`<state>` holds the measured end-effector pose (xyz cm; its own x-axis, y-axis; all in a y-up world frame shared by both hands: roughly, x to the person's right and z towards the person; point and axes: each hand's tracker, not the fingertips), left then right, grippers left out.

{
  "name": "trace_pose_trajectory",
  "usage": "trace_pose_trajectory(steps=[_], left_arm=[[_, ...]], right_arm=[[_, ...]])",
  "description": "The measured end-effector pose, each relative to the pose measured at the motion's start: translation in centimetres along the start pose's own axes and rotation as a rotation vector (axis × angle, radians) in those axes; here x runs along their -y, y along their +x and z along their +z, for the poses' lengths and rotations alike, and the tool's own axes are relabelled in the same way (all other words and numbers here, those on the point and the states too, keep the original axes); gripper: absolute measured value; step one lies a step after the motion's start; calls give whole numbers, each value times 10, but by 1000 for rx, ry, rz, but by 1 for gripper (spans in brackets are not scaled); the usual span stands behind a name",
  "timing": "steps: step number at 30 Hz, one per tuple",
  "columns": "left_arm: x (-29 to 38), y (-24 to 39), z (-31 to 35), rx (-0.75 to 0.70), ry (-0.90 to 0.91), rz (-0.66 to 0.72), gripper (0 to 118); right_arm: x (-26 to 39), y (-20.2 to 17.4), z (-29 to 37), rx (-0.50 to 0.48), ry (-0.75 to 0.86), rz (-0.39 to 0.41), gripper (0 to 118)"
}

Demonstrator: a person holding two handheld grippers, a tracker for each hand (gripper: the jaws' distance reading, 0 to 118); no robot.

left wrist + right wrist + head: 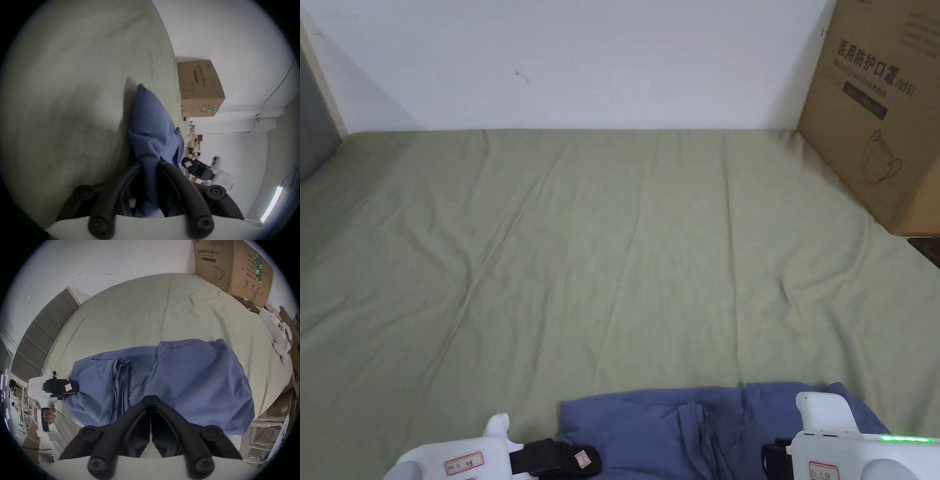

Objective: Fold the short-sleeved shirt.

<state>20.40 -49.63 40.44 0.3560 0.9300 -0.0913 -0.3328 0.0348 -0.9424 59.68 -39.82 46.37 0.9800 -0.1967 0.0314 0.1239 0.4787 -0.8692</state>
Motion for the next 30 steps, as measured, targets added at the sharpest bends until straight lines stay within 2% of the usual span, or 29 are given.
trace_pose_trajectory(steps=[3, 6, 17, 20, 24, 30], left_arm=[[2, 7, 15, -74, -9, -53, 9], [-5, 3, 36, -59, -3, -52, 9], [-22, 15, 147, -231, 149, -106, 9], [-18, 34, 145, -219, 167, -114, 9], [-10, 80, 125, -202, 156, -192, 9], [2, 153, 63, -150, 64, -311, 9]], right_arm=[[-4, -4, -2, 20, -5, 15, 0], [-6, -8, -1, 18, -6, 15, 0], [-5, -11, 3, 18, 3, 33, 0], [-4, -7, 1, 20, 1, 17, 0], [-5, -2, 5, 20, 8, 7, 0], [-2, 15, 15, 30, 35, -30, 0]])
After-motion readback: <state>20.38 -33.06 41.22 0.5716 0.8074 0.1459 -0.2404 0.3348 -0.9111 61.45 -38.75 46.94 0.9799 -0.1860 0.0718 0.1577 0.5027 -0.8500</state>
